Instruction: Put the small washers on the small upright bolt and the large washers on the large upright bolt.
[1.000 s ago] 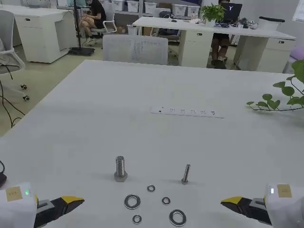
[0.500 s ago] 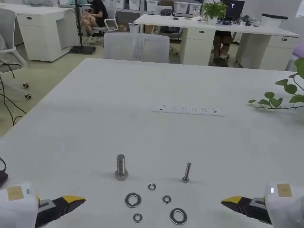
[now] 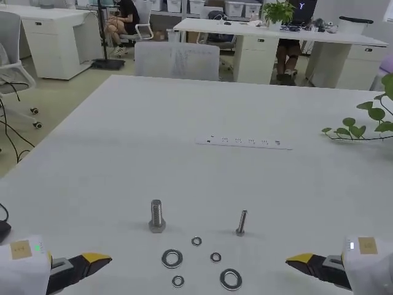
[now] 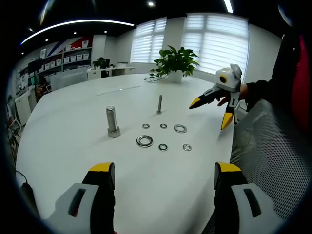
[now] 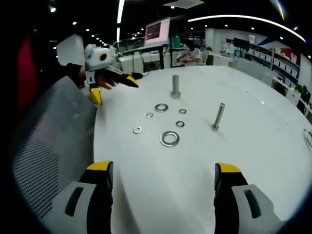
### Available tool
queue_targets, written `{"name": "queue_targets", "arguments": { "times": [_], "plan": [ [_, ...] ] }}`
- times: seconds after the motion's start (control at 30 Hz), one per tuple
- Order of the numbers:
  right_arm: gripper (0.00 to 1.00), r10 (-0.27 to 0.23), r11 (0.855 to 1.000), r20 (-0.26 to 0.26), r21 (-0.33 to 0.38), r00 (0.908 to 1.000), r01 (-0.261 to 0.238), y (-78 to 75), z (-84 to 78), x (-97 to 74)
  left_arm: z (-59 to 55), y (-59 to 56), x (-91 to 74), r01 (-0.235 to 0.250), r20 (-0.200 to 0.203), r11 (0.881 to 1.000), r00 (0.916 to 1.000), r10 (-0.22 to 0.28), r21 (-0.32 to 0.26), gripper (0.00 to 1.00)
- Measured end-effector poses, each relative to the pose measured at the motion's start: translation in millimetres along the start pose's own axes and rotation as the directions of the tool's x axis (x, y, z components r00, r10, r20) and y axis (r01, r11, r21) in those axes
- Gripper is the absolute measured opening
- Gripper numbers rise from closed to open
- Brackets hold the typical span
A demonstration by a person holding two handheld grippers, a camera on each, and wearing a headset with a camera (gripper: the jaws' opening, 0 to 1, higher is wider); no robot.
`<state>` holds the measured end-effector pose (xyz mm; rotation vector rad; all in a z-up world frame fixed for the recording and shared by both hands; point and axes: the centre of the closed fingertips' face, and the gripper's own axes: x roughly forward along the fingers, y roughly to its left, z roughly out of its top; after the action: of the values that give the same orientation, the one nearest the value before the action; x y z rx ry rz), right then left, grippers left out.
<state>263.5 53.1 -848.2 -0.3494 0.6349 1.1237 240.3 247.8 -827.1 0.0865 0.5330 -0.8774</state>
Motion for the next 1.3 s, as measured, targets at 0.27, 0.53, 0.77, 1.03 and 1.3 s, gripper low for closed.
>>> {"name": "queue_targets", "arguments": {
  "times": [0.27, 0.53, 0.77, 1.03, 1.3],
  "plan": [
    [0.86, 0.002, 1.000, -0.002, -0.003, 1.0000, -0.002, 0.2, -0.1, 0.4, 0.1, -0.4, -0.4, 0.000, 0.001, 1.000, 1.0000, 0.000, -0.002, 0.83],
    [0.86, 0.003, 1.000, -0.007, -0.006, 1.0000, -0.003, 0.4, -0.2, -0.3, 0.0, -0.7, -0.9, -0.003, 0.004, 1.000, 1.0000, 0.003, -0.002, 0.83],
    [0.85, 0.004, 1.000, -0.015, -0.009, 0.9999, -0.005, -0.3, -0.6, -0.9, -0.3, -0.6, -1.0, -0.004, 0.007, 1.000, 1.0000, 0.004, -0.004, 0.83],
    [0.85, 0.007, 1.000, -0.026, -0.019, 0.9996, -0.007, -1.9, 1.1, -2.6, 0.1, 0.3, -1.0, -0.004, 0.010, 1.000, 0.9999, 0.004, -0.002, 0.83],
    [0.84, 0.012, 0.999, -0.035, -0.036, 0.9993, -0.013, -4.8, 4.1, -3.1, 1.1, 0.7, -0.4, -0.007, 0.012, 1.000, 0.9999, 0.006, 0.002, 0.83]
  ]
}}
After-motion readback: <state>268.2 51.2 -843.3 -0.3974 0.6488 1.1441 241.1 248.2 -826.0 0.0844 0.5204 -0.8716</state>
